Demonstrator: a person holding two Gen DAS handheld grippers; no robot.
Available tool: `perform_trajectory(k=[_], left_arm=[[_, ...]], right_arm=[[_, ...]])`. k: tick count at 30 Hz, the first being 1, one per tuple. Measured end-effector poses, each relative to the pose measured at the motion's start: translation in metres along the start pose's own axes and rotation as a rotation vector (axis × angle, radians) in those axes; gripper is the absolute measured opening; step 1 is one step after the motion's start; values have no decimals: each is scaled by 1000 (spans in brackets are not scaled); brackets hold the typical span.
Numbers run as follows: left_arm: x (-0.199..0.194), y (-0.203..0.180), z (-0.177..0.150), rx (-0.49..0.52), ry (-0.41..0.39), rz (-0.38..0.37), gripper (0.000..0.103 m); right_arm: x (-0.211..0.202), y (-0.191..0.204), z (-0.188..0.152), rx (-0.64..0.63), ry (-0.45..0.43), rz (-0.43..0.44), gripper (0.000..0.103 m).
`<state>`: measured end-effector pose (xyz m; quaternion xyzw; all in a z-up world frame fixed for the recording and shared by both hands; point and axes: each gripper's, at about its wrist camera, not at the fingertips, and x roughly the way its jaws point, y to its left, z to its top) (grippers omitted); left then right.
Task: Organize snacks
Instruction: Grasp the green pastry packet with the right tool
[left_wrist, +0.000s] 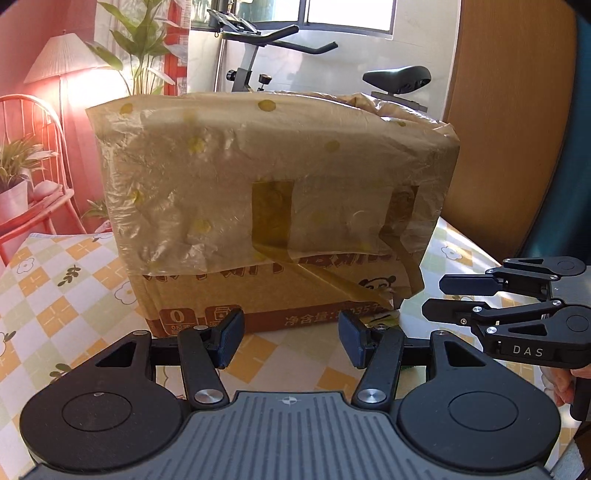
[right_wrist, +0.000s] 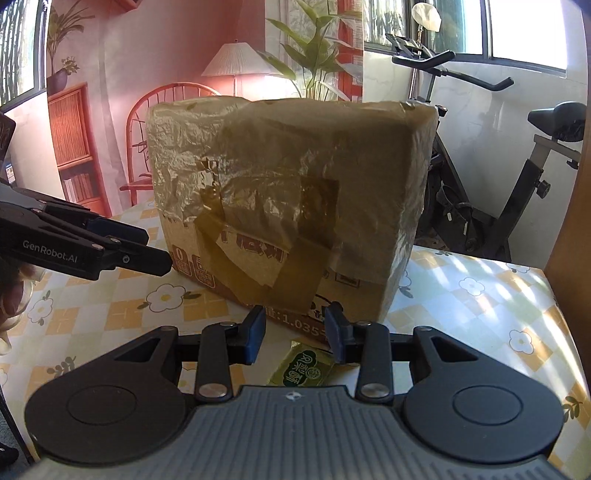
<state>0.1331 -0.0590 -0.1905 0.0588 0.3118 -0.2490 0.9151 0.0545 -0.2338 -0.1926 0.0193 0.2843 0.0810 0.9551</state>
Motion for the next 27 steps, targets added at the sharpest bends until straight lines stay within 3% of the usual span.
perform_trajectory(k=[6, 9, 11, 22, 27], left_arm=[[33, -14, -6, -2, 74, -59, 59], [48, -19, -10, -6, 112, -94, 59], [60, -23, -16, -22, 134, -117, 59], [103, -40, -22, -69, 193, -219, 56], [121, -39, -31, -131, 219, -246, 49]], right_arm=[[28, -16, -19, 8, 143, 50, 38], [38, -20, -26, 13, 172, 73, 42], [41, -22, -28, 6, 178, 82, 48], [64, -15, -35, -88, 196, 144, 48], [66, -9, -41, -136, 170, 138, 47]])
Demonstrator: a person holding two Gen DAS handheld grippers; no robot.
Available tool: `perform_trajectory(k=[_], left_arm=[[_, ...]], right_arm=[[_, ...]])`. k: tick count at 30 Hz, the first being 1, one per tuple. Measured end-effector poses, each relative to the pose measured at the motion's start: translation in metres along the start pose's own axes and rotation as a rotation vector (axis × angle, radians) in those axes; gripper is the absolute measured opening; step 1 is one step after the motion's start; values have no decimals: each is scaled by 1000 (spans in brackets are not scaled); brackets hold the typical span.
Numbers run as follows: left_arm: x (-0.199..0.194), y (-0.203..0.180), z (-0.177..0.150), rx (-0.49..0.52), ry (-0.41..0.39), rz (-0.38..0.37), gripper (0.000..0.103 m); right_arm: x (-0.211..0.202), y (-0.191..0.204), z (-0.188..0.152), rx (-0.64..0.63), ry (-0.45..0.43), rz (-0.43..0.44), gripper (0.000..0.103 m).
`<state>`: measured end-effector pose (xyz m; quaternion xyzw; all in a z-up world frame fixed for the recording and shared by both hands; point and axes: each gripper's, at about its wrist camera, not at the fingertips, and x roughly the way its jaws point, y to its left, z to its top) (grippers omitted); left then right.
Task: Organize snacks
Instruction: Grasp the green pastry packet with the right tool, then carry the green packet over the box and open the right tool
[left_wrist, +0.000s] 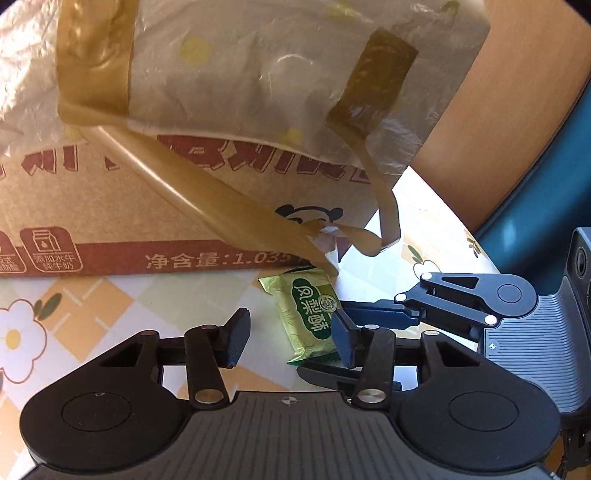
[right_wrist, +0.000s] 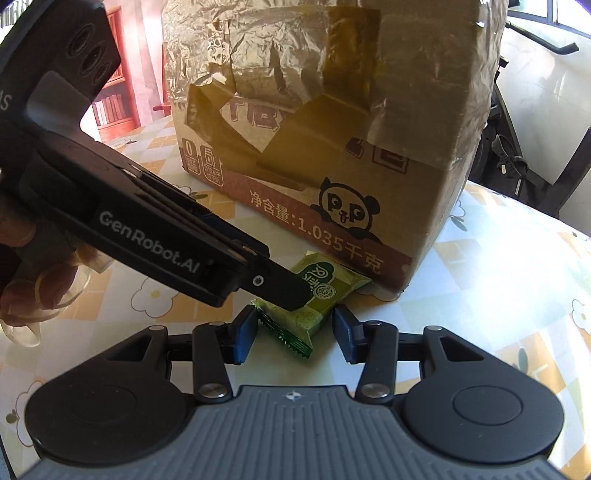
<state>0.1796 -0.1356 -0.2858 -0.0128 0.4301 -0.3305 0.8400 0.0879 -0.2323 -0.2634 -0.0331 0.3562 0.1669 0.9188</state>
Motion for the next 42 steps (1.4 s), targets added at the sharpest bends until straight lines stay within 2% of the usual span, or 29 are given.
perform_trajectory(k=[1, 3, 4, 7, 14, 27, 36, 42], left_arm=[[1, 0, -1, -3, -10, -11, 49], [4, 1, -1, -13, -10, -40, 36], [4, 0, -2, -14, -10, -46, 34], [1, -6, -3, 24, -17, -20, 34], [-22, -6, -12, 16, -51, 12, 33], [-109, 6, -22, -14, -184, 94, 33], [-184, -8, 45, 53, -344, 130, 33], [-200, -26, 94, 101, -415, 136, 33]], right_arm=[[0, 0, 0, 1, -2, -1, 47], [0, 2, 0, -6, -1, -6, 44], [0, 2, 1, -4, -1, -4, 44], [-4, 9, 1, -14, -5, -1, 40], [-13, 33, 10, -59, -37, 22, 36], [-31, 95, 55, -183, -150, 51, 36], [-71, 90, 123, -215, -302, 18, 36], [-95, 75, 170, -217, -367, -7, 36]])
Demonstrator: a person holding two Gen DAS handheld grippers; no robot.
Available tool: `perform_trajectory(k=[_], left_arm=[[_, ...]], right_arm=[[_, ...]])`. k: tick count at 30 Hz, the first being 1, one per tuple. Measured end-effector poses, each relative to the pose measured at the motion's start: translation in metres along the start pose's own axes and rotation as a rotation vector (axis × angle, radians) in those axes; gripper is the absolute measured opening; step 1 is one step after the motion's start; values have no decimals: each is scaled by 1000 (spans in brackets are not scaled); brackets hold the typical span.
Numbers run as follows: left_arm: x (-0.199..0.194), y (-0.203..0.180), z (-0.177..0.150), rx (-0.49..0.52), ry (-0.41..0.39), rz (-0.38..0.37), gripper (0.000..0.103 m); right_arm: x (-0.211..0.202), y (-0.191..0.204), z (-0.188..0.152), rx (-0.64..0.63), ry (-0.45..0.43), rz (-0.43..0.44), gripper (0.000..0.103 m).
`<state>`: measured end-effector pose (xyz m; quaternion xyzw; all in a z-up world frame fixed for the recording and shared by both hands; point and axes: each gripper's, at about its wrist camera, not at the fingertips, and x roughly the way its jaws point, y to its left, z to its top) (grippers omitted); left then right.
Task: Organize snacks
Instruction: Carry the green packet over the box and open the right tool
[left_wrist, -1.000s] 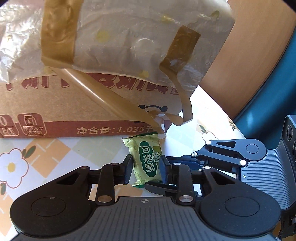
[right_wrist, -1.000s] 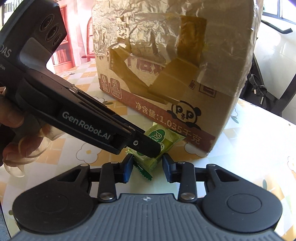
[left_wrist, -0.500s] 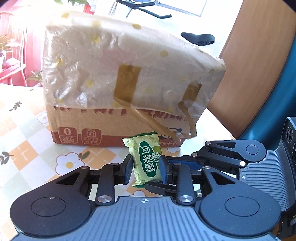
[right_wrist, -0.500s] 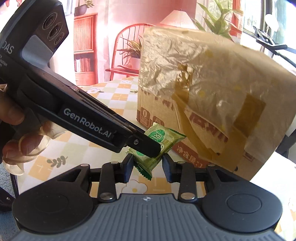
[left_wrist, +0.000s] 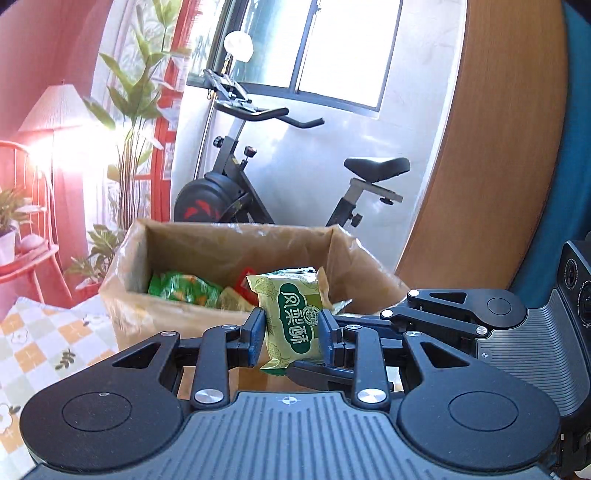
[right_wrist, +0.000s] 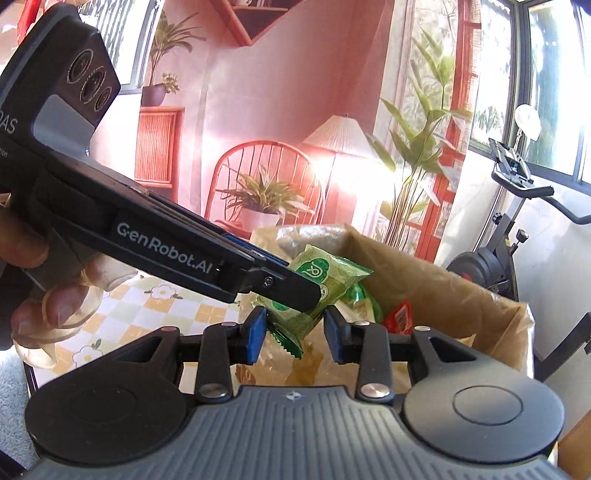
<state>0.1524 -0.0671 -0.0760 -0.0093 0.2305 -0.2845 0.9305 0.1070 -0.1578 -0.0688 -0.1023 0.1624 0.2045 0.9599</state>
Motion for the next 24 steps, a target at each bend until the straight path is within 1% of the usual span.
perform_trajectory(k=[5, 10, 12, 15, 19, 21, 22, 23, 24], left_arm=[[34, -3, 30, 48, 3, 0, 33], [80, 4, 46, 52, 53, -22, 33], [94, 5, 46, 51, 70, -27, 33], [111, 8, 37, 49, 103, -24, 33], [125, 8, 28, 38, 137, -20, 33], [127, 10, 24, 35, 136, -10, 37], [126, 11, 23, 41, 134, 8, 38], [125, 11, 23, 52, 127, 29, 43], [120, 11, 24, 67, 115, 41, 52]], right_arm=[[20, -32, 20, -11, 26, -45, 36], [44, -67, 18, 32, 71, -76, 36], [52, -80, 14, 53, 88, -80, 36], [64, -92, 6, 74, 125, -85, 36], [72, -101, -5, 108, 164, -83, 36], [68, -103, -9, 137, 159, -90, 36], [65, -104, -9, 146, 152, -102, 36], [63, -105, -9, 157, 149, -111, 37], [60, -106, -10, 168, 142, -121, 37]])
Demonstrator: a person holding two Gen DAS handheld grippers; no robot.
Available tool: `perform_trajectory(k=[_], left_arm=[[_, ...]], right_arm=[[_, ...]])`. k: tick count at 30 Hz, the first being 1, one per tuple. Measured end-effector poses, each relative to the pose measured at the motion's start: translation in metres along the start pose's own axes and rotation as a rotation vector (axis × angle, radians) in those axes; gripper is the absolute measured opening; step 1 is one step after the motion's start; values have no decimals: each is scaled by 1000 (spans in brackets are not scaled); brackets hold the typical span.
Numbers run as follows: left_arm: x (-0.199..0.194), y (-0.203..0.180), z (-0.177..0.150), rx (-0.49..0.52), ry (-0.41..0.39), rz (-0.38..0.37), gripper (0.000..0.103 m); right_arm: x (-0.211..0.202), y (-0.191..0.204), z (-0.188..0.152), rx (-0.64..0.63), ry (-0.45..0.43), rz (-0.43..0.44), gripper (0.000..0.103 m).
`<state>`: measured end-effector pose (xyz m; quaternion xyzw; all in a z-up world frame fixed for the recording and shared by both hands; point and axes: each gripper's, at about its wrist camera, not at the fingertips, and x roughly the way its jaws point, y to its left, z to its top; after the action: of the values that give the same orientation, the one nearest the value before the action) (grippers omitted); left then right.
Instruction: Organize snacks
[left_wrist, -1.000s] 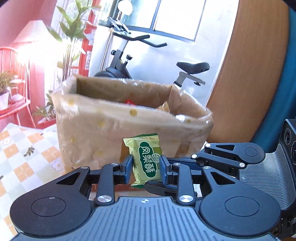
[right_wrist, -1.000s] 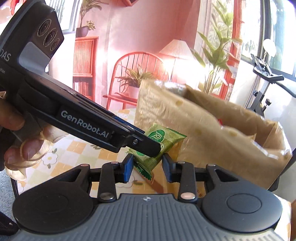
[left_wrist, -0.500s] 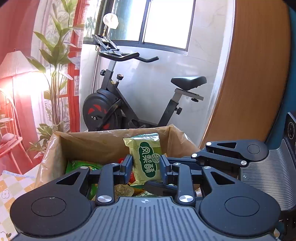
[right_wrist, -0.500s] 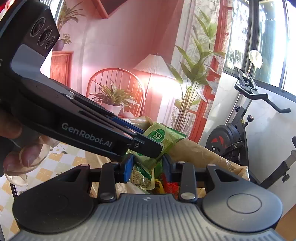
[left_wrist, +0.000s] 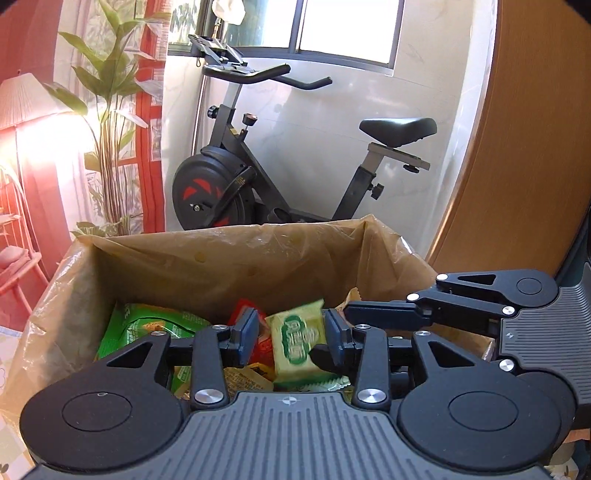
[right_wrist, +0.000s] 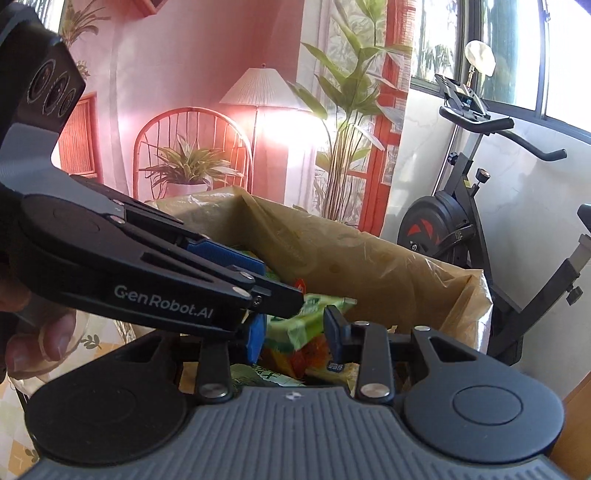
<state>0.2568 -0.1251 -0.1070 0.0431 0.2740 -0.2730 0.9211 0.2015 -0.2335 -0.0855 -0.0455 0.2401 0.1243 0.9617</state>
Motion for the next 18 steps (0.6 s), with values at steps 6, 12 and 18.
perform_trajectory(k=[6, 12, 18], left_arm=[[-35, 2, 4, 57, -68, 74, 78], [-84, 5, 5, 46, -134, 198, 87], [-141, -7, 0, 75, -216, 272, 88]], right_arm=[[-24, 0, 3, 77, -37, -77, 66], [-68, 11, 12, 176, -131, -124, 97], [-106, 38, 21, 201, -169, -166, 100]])
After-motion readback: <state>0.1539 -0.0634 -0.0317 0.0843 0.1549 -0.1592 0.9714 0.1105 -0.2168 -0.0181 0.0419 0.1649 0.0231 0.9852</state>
